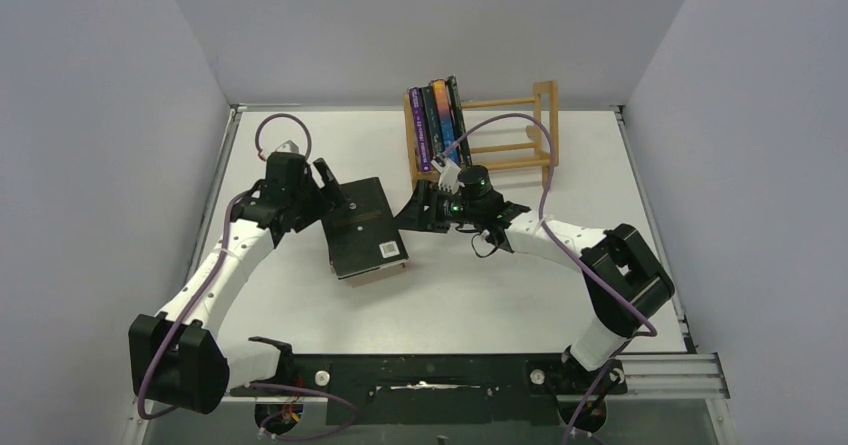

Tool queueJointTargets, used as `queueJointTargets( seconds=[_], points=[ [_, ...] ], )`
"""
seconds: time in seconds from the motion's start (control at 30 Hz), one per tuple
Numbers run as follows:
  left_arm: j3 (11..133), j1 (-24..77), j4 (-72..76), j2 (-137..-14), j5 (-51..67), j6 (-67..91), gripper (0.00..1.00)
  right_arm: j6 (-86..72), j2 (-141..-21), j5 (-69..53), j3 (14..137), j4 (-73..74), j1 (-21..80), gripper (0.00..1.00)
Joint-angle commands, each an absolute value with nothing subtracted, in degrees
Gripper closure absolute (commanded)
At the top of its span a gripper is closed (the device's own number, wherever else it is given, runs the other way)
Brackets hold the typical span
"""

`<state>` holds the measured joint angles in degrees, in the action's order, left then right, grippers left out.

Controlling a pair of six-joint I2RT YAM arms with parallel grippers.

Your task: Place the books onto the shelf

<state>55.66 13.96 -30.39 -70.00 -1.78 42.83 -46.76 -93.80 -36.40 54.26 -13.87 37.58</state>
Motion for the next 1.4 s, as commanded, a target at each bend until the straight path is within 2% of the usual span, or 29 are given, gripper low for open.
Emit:
queueJointTargets(
  seconds=[0.0,0.5,1.07,1.37],
  points=[
    [57.7,14.6,-26.8,-70.5,-0.7,42.9,0.18,-48.8,-93.9,-39.2,53.9,-20.9,37.9,0.28],
    [60.2,18.8,-24.6,-73.7,-0.4,44.2,0.18,-50.2,-96.6,-40.6,53.0,-24.0,37.9,0.27],
    [60.3,22.7,-21.5,-77.0,1.2,46.0,0.18,-57.0,-100.2,-43.3,49.1,-37.4,37.9,0.27],
    [59.8,25.3,-18.8,-77.8,3.0,47.4,0.18,-57.6,-100.2,-43.0,48.7,-38.9,37.9,0.28]
  ],
)
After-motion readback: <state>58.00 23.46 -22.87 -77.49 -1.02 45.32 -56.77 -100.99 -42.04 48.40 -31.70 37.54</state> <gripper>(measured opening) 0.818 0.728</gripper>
